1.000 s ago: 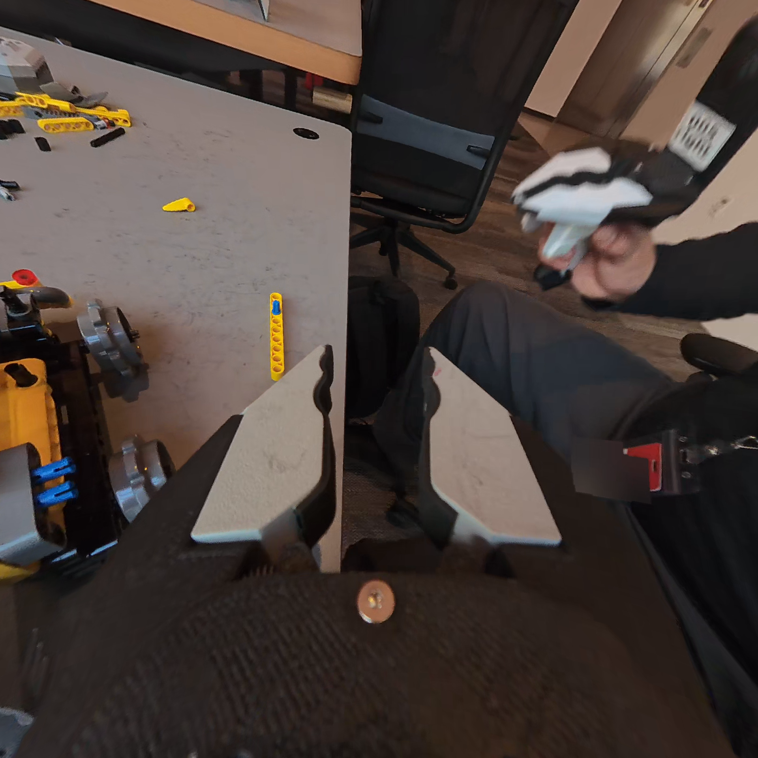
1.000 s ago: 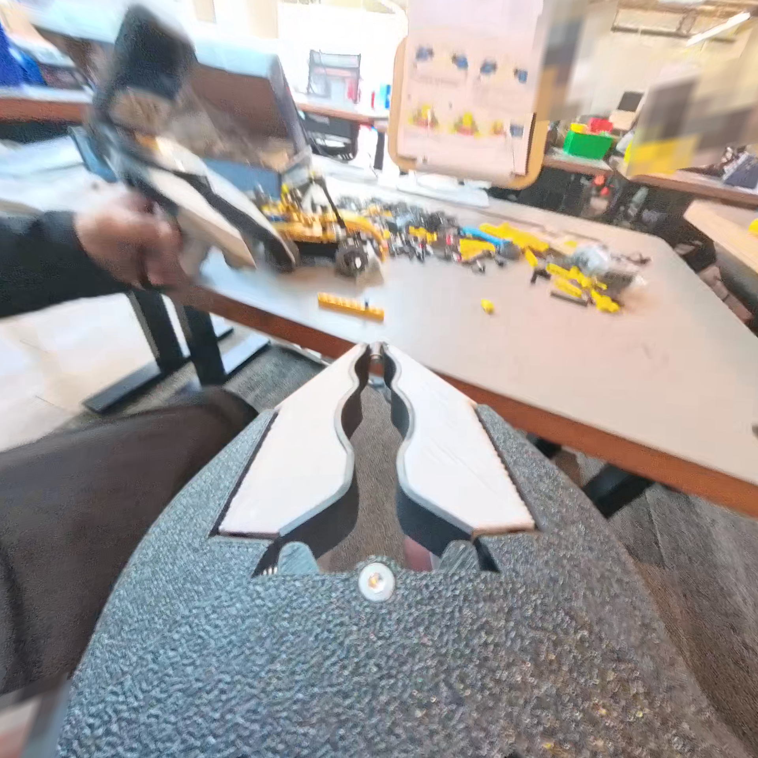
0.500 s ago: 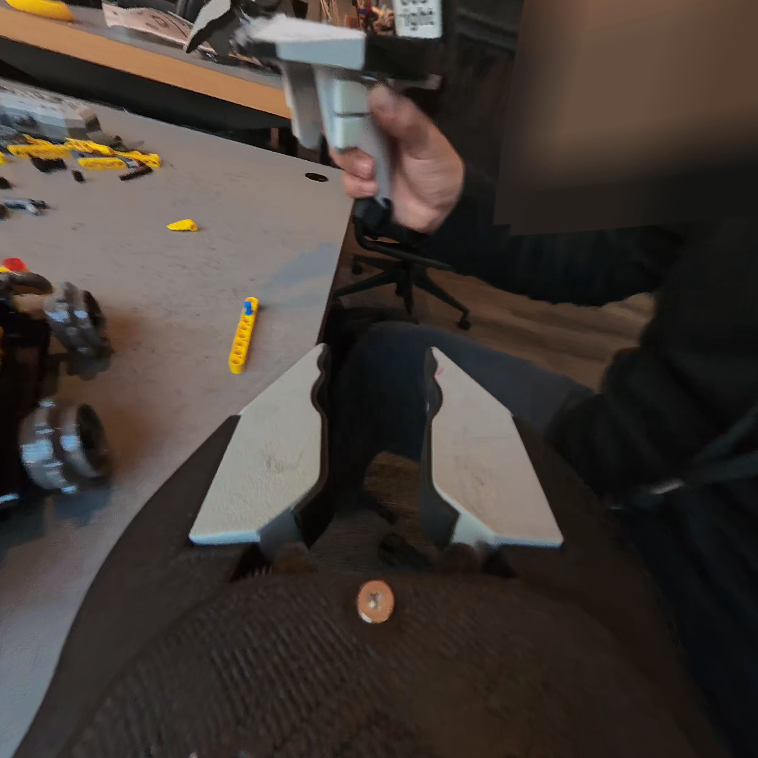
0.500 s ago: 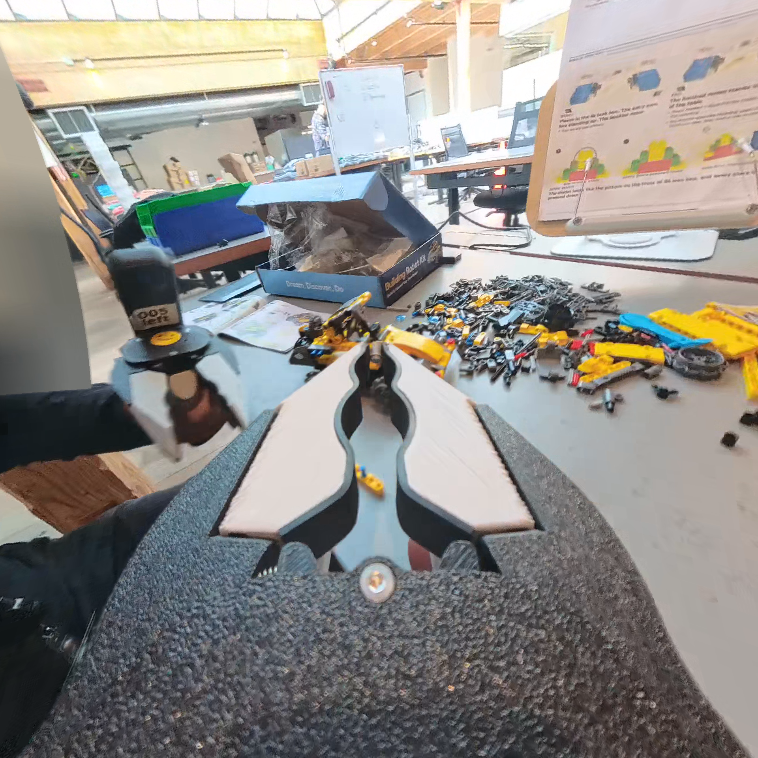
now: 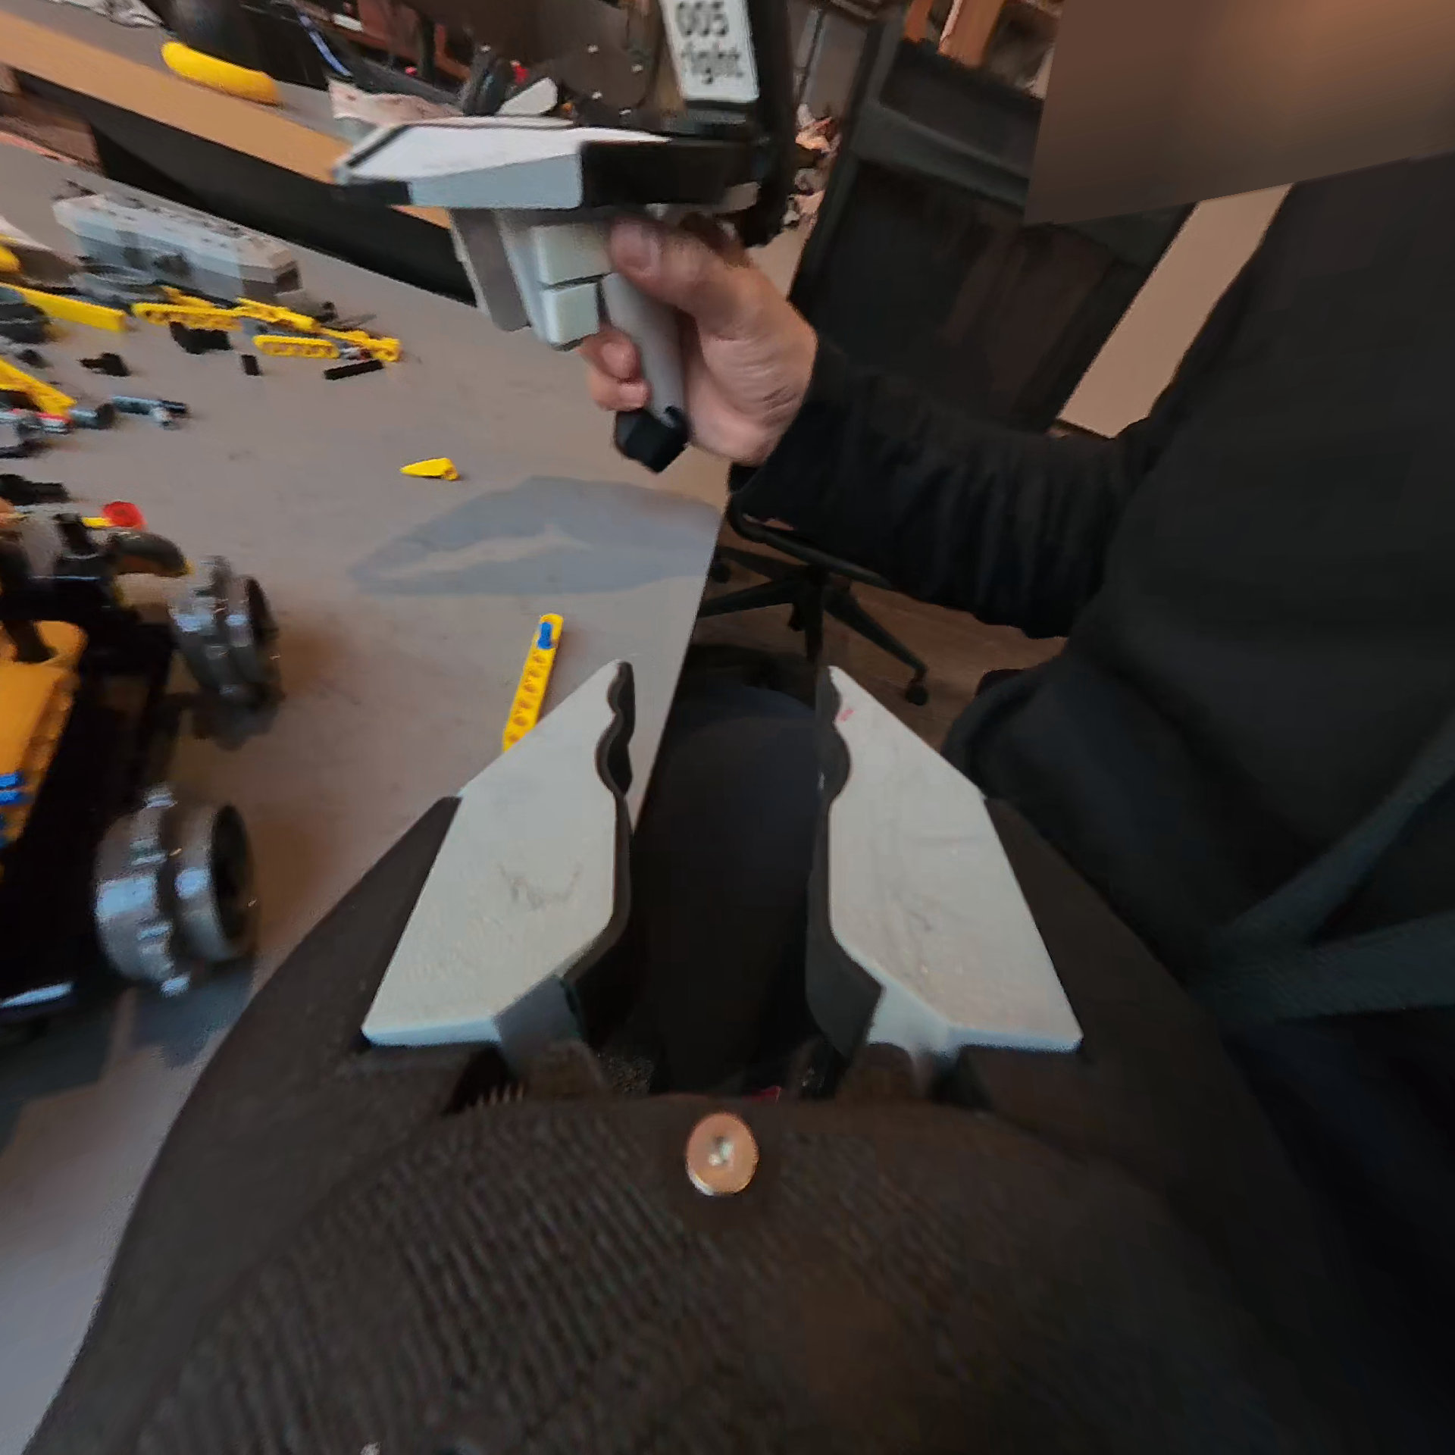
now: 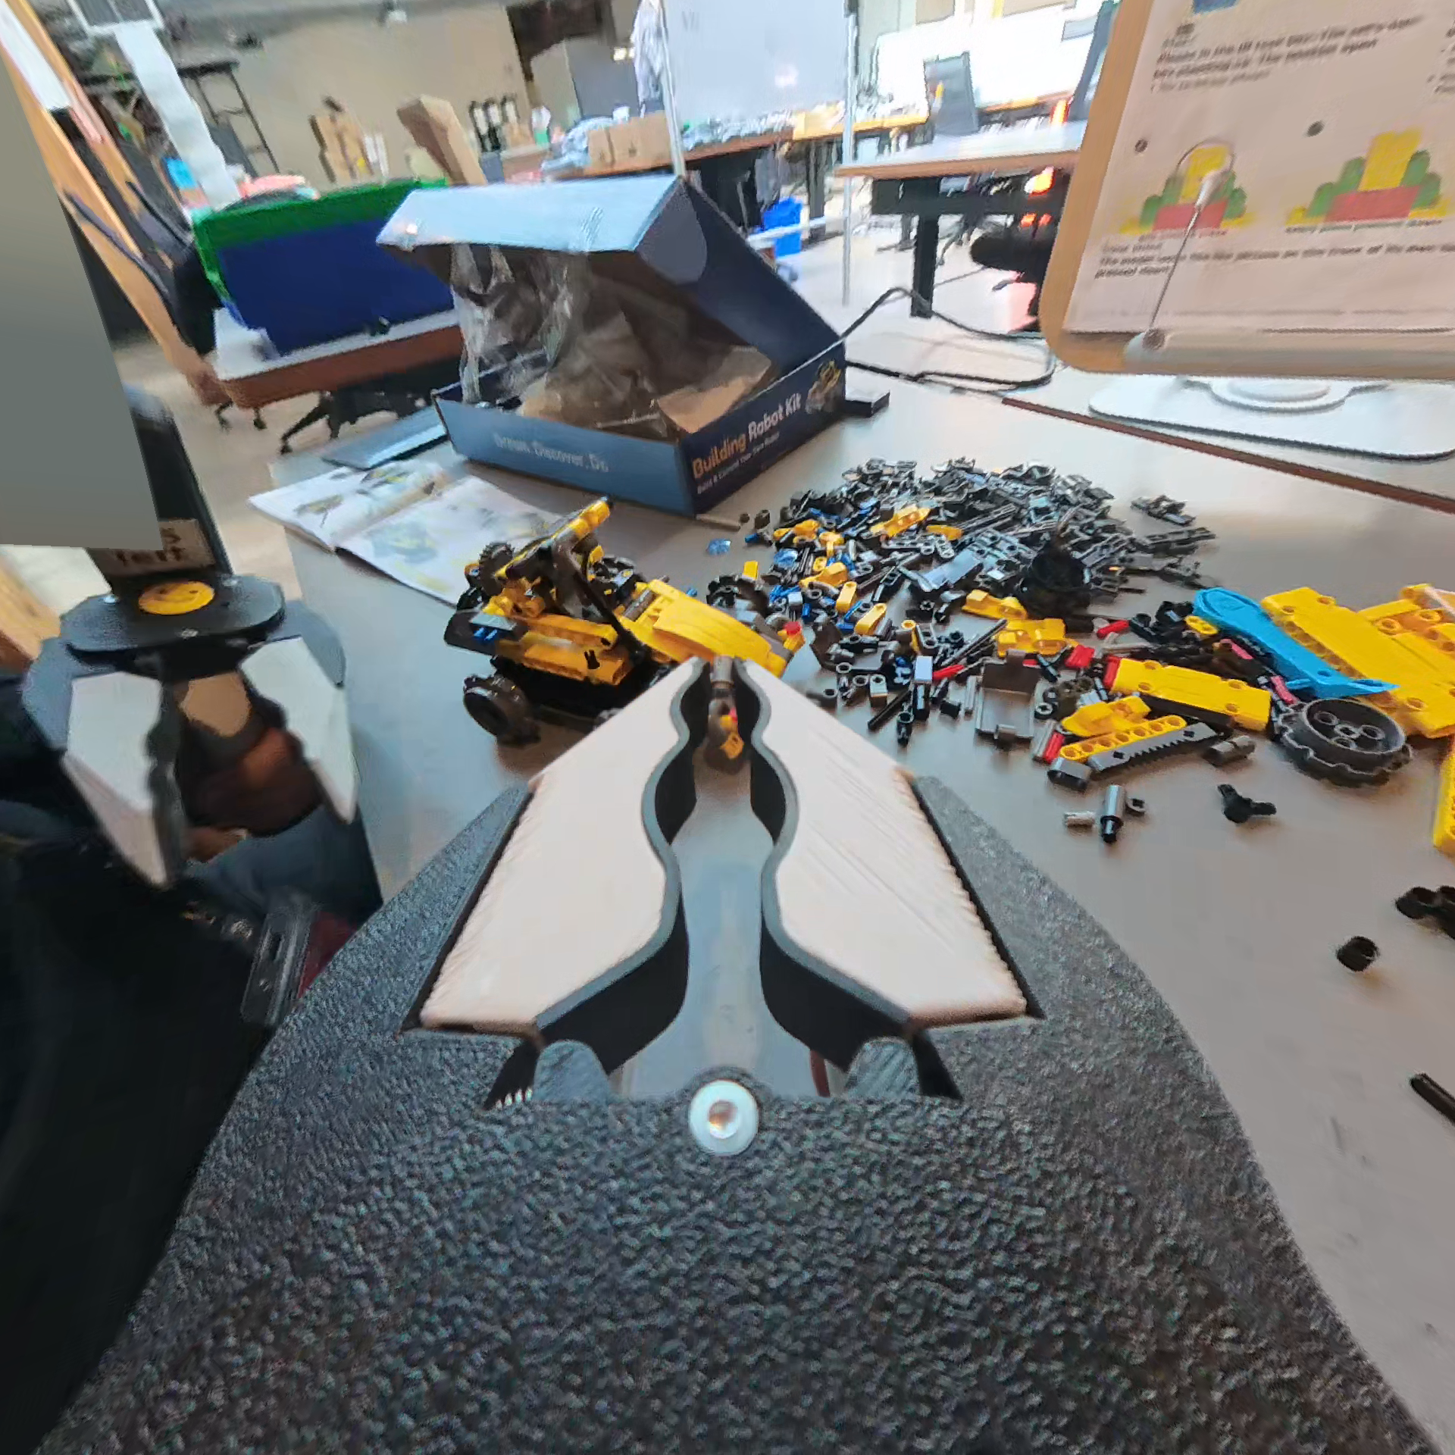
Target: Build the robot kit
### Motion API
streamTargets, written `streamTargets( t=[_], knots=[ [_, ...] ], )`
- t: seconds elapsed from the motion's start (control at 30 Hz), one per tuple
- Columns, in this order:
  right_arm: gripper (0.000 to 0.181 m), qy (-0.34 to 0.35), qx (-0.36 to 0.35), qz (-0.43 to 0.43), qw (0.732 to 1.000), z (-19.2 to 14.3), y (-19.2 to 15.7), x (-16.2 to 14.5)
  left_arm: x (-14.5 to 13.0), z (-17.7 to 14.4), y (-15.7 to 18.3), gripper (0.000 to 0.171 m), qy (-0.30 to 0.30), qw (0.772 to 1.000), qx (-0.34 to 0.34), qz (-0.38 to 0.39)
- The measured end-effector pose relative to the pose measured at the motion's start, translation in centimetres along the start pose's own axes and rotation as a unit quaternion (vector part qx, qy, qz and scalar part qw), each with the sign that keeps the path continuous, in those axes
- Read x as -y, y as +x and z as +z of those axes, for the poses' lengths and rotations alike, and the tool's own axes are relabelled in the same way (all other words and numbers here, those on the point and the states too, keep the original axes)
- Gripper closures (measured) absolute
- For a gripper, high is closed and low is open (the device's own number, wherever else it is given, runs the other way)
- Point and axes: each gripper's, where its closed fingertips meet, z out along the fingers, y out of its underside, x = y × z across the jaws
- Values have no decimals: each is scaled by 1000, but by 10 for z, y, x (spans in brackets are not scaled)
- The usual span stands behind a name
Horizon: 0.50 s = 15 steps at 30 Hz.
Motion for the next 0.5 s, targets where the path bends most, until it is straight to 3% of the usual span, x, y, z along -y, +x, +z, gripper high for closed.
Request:
streamTargets(
  t=[0.17, 0.3, 0.5],
  knots=[
    [176, -106, 31, -28, 994, -4, -18, -38, -4, -7, -13, 131, -2, 998, 58, -14],
    [176, -200, 12, -84, 976, -11, -21, -82, -8, -6, -41, 142, -70, 984, 164, -4],
    [176, -260, -2, -125, 957, -18, -19, -113, 13, 13, -46, 141, -100, 985, 137, -19]
  ],
)
